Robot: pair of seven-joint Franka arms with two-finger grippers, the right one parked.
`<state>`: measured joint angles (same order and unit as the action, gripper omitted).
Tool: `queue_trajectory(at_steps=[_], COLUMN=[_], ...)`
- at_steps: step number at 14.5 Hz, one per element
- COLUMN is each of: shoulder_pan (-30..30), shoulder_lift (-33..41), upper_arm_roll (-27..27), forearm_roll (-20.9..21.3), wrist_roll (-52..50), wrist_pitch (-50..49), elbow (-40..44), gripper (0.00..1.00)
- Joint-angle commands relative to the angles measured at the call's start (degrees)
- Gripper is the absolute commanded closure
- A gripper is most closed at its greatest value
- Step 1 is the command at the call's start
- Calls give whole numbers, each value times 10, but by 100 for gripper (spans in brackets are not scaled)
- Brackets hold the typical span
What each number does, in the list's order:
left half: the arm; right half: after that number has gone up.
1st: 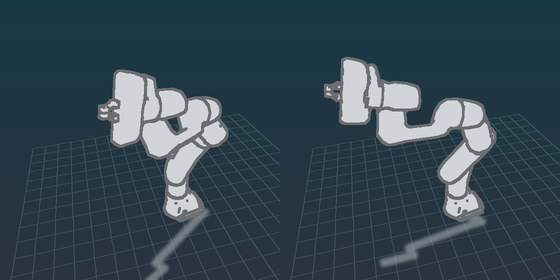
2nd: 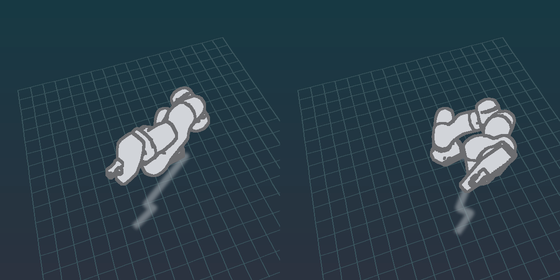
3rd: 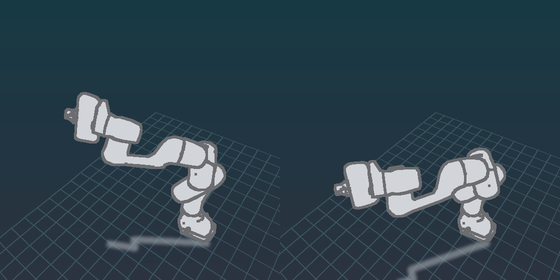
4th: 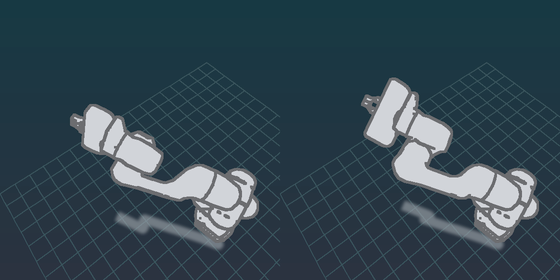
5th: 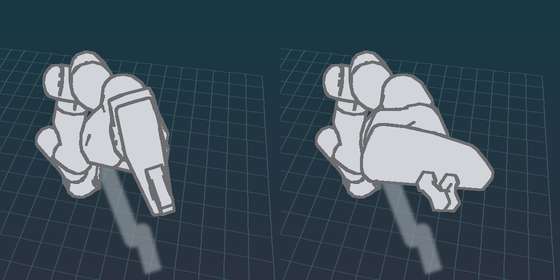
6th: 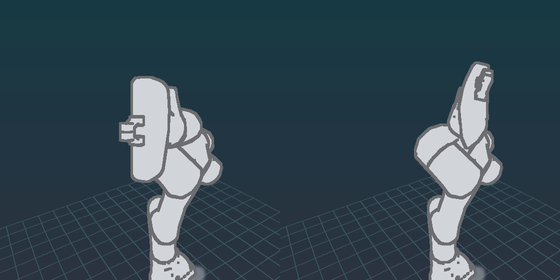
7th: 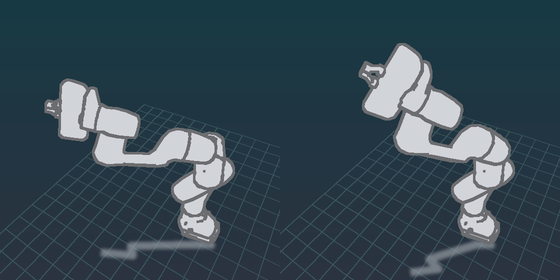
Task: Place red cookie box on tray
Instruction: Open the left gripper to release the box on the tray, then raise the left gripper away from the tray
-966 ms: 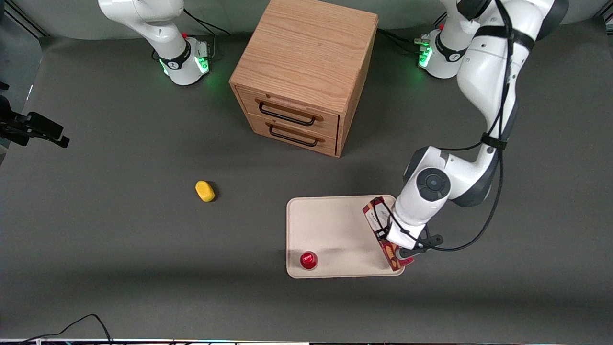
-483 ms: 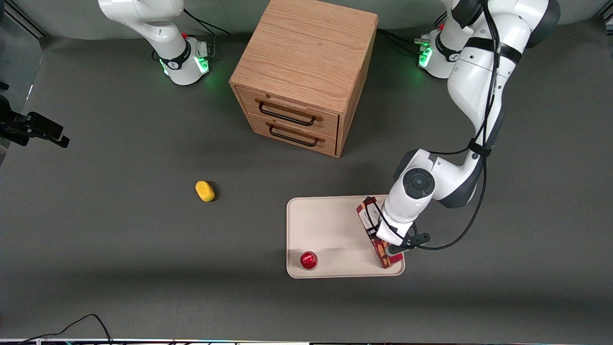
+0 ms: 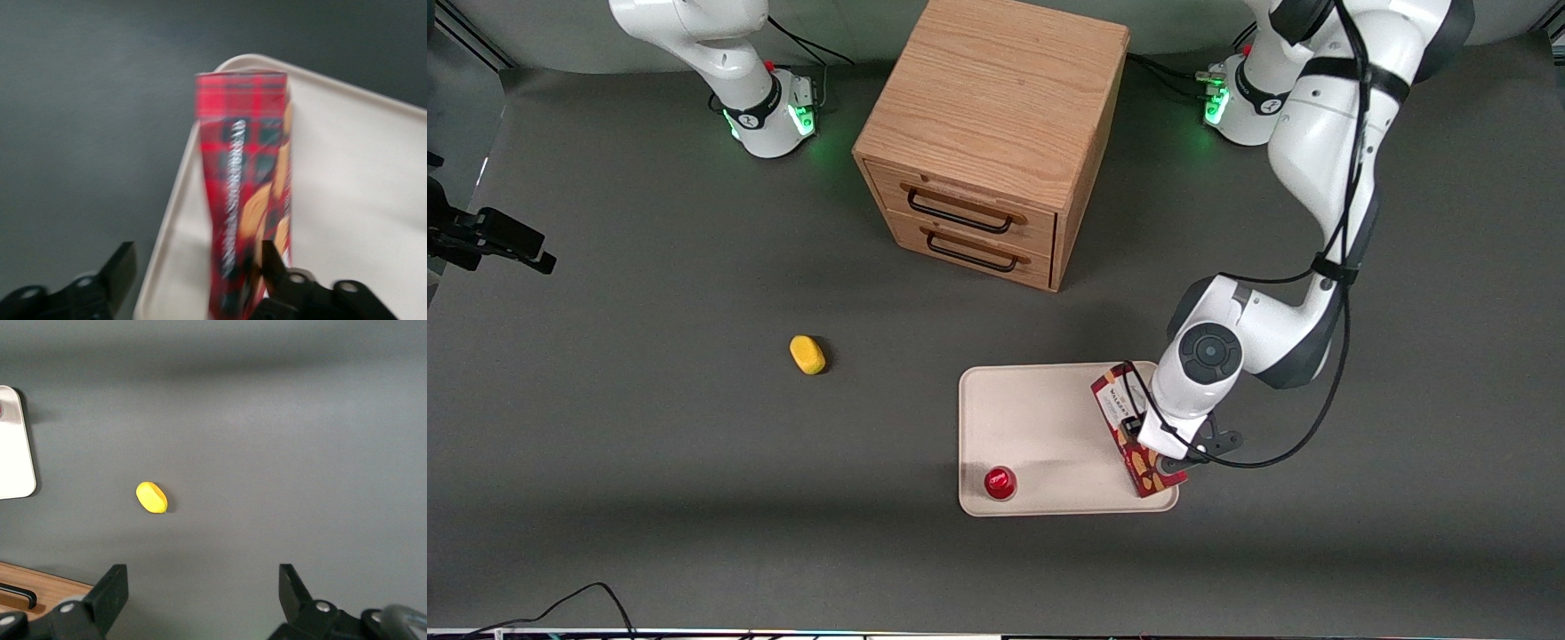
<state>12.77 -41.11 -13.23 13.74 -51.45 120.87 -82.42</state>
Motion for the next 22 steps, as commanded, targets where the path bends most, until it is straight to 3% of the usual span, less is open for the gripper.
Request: queue_trajectory(at_steps=[1,3,6,8,11,14,16,22], shoulder_pan=[1,-3,-36,-70,-80,-79,-77,-76], shoulder_lift=[28,29,74,129,213,337,409,495], upper_arm_roll=[-18,-19,-16,-13,46,107,128,169], forearm_roll=[-63,-89,-106,-107,-109,-111,-110,-111], wrist_roll=[7,24,125,193,287,394,429,490], wrist_pitch=[-192,-294,-339,-348,-334,-227,-210,-294], elbow=[110,181,178,125,29,-146,-221,-218], gripper=[0,0,0,0,0,0,0,0])
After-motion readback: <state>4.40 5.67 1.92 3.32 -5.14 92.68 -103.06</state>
